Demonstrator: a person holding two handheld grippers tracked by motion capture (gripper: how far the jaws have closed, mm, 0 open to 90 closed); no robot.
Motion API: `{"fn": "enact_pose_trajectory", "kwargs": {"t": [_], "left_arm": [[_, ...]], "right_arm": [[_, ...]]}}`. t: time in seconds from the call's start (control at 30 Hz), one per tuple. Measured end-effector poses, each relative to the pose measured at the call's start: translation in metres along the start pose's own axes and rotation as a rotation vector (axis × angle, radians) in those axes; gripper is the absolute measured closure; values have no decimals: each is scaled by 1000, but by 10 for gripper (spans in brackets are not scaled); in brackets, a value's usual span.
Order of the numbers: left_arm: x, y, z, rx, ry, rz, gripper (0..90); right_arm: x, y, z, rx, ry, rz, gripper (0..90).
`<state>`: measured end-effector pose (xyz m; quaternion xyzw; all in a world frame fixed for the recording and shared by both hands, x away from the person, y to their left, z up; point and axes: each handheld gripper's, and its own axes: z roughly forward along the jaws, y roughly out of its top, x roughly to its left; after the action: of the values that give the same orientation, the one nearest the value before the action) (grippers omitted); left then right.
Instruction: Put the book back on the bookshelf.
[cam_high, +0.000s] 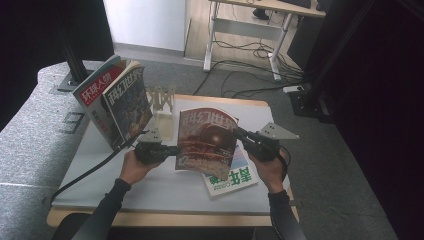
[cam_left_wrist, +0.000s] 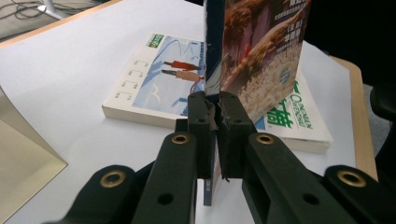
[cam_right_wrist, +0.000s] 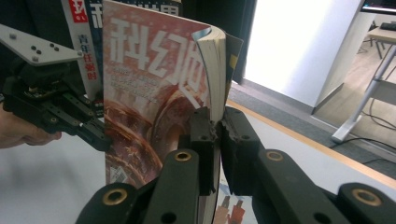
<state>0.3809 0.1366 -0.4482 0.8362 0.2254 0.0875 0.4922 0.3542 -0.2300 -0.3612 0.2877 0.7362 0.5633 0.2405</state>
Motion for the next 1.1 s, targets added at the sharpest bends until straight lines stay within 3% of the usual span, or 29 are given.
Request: {"fn": "enact_pose_trajectory", "kwargs": {"t": [0.1, 0.37, 0.5, 0.63, 0.83, 0.97, 1.1], "left_arm": [[-5, -1, -4, 17, 4, 34, 851], [-14, -6, -10, 30, 7, 77, 845], [-16, -6, -11, 34, 5, 85, 822], [-16, -4, -12, -11, -14, 71, 785], [-16, 10, -20, -63, -22, 66, 763], [-19, 22, -23, -61, -28, 89, 739], [-20, 31, -21, -26, -27, 110, 696]], "right_arm": [[-2, 1, -3, -2, 6, 5, 792], [2, -1, -9, -15, 52, 4, 738], [4, -3, -14, -17, 58, -3, 728], [4, -5, -17, -19, 63, -8, 719], [6, -4, -17, -17, 67, -23, 719], [7, -3, -16, -17, 66, -23, 714], [7, -3, -14, -11, 62, -25, 706]]}}
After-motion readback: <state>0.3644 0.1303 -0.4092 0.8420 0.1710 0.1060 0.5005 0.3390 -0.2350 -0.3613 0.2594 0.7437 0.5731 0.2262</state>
